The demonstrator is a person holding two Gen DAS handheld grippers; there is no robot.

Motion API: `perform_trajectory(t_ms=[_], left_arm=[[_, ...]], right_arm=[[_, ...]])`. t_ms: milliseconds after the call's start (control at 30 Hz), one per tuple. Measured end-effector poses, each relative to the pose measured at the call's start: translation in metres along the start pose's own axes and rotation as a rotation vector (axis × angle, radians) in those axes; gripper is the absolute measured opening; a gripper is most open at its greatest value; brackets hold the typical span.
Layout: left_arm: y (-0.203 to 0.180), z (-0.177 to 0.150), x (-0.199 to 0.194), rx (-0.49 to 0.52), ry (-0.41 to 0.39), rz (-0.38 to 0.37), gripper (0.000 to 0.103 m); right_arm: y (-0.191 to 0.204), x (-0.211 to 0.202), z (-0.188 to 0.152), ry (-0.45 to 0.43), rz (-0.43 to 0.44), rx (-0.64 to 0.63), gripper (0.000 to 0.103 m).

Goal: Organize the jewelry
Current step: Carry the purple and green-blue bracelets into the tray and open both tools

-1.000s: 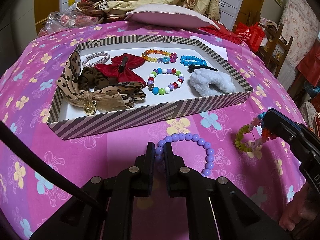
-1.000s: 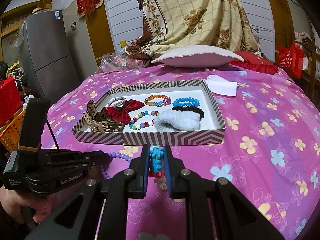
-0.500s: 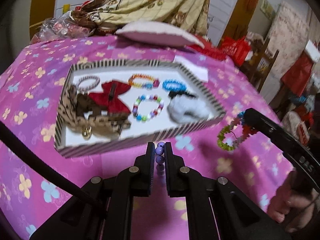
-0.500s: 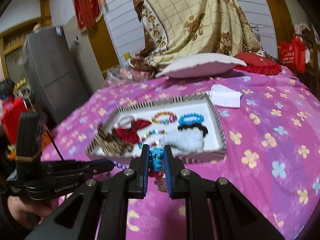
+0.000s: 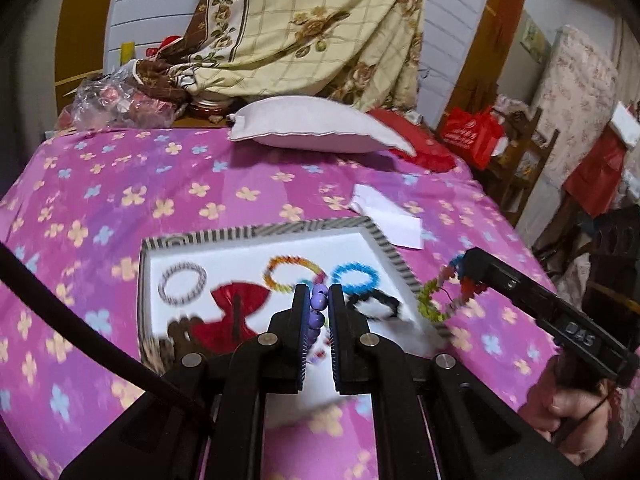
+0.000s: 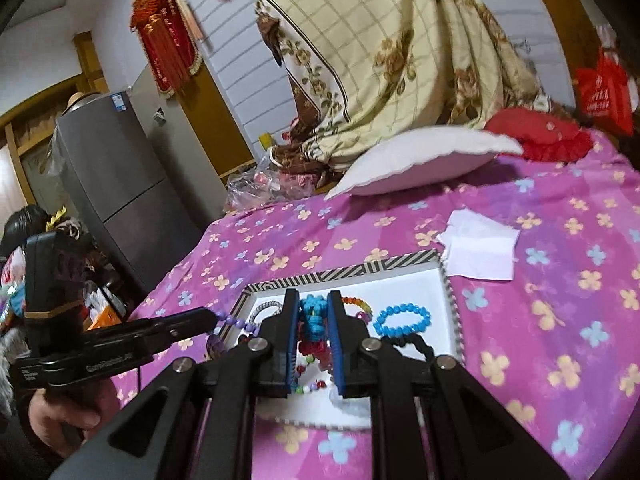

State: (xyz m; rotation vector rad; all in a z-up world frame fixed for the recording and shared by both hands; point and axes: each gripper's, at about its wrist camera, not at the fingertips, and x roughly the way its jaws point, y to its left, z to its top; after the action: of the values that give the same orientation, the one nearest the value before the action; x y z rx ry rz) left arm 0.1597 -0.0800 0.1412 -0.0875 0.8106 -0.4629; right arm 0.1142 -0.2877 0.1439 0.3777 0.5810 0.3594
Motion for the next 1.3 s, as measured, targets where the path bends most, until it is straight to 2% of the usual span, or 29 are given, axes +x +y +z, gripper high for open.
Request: perform_trajectory(t_ms=[200, 333, 467, 633, 800, 933, 1033, 1100, 1200, 1300], left_arm=[[0.015, 0.019, 0.050, 0.010, 0.047, 0.089, 0.018], [0.022, 0.027, 0.065, -0.023, 0.048, 0.076, 0.018], [0.032, 0.029, 0.074, -0.070, 0.060, 0.065, 0.018], [0.027, 0.034, 0.085, -0.041, 0.066, 0.086, 0.018], [0.019, 0.042, 0.092, -0.019, 0.061, 0.080, 0.018], [0.030, 0.043, 0.107, -0.012, 0.094, 0.138, 0.018], [0.050, 0.038, 0.129, -0.019, 0.162, 0.236, 0.018], [0.057, 0.033, 0.136, -0.010, 0.190, 0.276, 0.018], [0.061, 0.029, 0.139, 0.000, 0.197, 0.293, 0.018], [0.064, 0.029, 0.138, -0.005, 0.195, 0.304, 0.018]], right_arm=[[-0.025, 0.053, 0.009, 0.094, -0.044, 0.042, 0.014], [-0.051, 0.083, 0.011, 0.126, -0.057, 0.113, 0.014], [-0.061, 0.101, 0.016, 0.140, -0.073, 0.132, 0.014], [-0.060, 0.115, 0.020, 0.142, -0.083, 0.107, 0.014], [-0.059, 0.137, 0.024, 0.181, -0.079, 0.099, 0.014], [-0.057, 0.151, 0.025, 0.219, -0.025, 0.111, 0.014], [-0.065, 0.166, 0.022, 0.270, -0.036, 0.135, 0.014], [-0.077, 0.174, 0.017, 0.304, -0.061, 0.174, 0.014], [-0.089, 0.180, 0.011, 0.349, -0.072, 0.197, 0.014], [-0.093, 0.179, 0.011, 0.355, -0.103, 0.191, 0.014]])
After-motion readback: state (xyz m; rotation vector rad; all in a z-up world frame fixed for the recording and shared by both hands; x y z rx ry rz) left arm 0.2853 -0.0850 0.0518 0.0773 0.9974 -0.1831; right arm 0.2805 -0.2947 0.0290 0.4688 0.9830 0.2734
